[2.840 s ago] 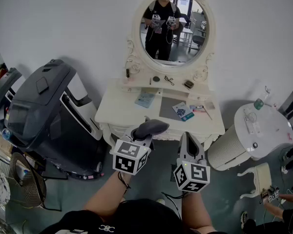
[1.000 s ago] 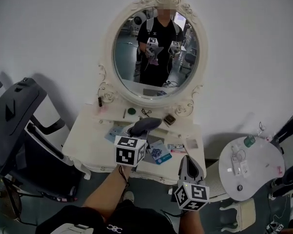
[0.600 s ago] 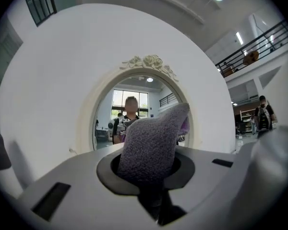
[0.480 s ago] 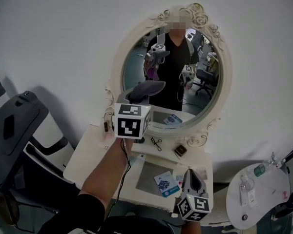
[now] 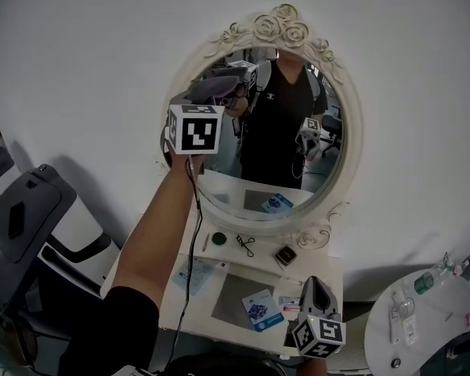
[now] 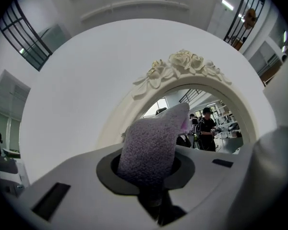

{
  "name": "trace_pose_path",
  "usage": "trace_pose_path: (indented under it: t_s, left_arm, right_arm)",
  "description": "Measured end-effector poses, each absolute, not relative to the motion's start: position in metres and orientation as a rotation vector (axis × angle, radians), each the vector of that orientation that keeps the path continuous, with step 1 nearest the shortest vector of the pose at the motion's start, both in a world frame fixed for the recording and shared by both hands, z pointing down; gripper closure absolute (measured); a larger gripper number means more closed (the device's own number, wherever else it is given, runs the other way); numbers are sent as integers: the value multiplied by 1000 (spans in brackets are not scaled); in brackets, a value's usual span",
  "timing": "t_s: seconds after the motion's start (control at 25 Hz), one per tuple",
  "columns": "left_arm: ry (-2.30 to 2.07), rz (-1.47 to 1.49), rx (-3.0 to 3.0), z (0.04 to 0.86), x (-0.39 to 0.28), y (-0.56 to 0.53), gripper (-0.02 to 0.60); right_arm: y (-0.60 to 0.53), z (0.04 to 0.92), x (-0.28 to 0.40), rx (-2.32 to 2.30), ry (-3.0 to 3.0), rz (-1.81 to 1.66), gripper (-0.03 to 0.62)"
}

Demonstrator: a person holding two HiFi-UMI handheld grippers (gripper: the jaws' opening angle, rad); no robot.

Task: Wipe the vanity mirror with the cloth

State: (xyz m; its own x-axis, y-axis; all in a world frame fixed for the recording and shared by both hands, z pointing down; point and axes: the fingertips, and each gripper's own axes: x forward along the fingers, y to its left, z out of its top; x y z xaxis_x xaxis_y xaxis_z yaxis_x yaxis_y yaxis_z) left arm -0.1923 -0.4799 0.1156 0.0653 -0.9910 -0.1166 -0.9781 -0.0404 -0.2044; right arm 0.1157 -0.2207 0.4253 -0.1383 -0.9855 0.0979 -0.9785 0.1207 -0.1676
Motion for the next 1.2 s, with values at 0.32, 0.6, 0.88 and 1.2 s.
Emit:
trace_pose_path:
  t_s: [0.32, 0.6, 0.88, 1.2]
  left_arm:
    - [2111, -67, -2005, 94, -187, -502, 506]
    - [2057, -73, -1878, 70, -148, -499, 506]
    - [1936, -134, -1758, 50, -80, -491, 506]
    - [1718, -298, -1638, 50, 24, -478, 506]
  right_arm:
    - [-227, 425, 173, -2084, 2254, -288, 583]
    - [-234, 431, 187, -2074, 2262, -314, 583]
    - [-227, 433, 202, -2093, 2246, -302, 583]
    - [-210, 436, 232, -2143, 2180, -313, 583]
